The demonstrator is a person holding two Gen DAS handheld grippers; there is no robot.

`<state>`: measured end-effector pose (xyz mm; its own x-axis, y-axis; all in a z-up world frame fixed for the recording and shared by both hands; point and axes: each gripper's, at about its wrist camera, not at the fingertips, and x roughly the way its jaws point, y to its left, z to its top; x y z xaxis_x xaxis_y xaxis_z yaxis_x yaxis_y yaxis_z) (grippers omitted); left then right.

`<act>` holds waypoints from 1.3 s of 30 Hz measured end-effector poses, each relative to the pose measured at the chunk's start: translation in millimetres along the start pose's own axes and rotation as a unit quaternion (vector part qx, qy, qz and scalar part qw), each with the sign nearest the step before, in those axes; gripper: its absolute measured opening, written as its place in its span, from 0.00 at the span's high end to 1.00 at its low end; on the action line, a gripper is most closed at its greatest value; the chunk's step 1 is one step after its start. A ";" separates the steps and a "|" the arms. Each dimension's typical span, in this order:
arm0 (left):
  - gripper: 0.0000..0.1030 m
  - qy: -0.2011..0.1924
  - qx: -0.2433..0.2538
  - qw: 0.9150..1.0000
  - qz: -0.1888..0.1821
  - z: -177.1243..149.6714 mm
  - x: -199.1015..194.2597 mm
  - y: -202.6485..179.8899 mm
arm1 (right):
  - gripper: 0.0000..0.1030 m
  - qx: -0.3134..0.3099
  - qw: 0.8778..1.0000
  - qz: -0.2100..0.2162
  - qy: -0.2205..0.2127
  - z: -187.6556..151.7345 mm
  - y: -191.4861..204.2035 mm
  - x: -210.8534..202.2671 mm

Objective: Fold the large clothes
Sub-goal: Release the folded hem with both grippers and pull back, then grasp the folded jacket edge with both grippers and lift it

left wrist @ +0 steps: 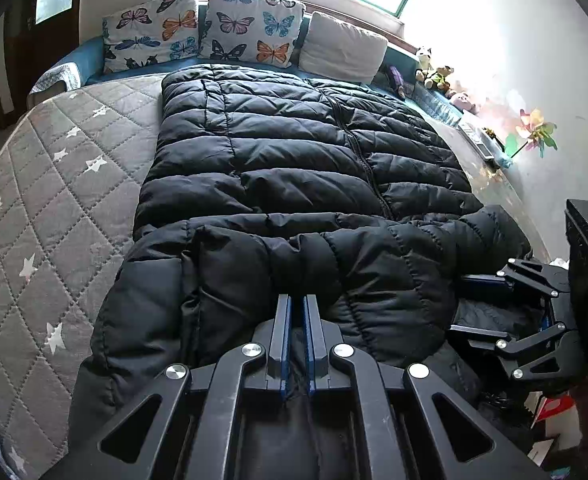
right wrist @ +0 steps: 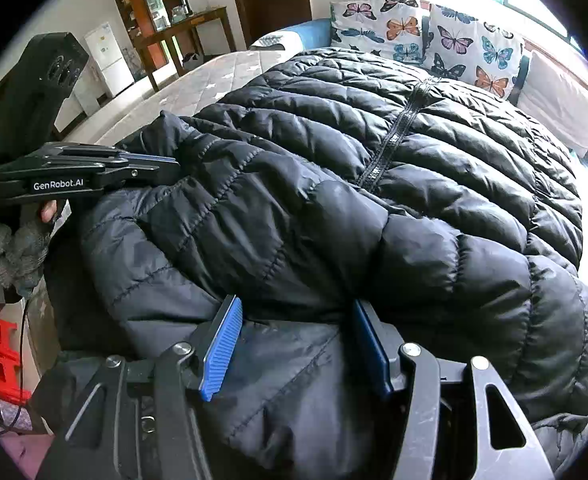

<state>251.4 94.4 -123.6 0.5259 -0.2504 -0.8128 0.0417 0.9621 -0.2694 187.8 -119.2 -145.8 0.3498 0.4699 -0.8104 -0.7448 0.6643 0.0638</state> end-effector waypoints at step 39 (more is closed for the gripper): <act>0.39 0.008 -0.110 0.994 -0.003 152.9 -57.1 105.0 | 0.37 0.151 0.987 -0.024 0.054 79.1 -191.4 -113.0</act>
<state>355.6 226.2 -26.5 0.5122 -0.2598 -0.8186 -0.1432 0.9140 -0.3797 335.7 -253.5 -20.3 0.3065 0.3797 -0.8729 -0.5196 0.8351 0.1808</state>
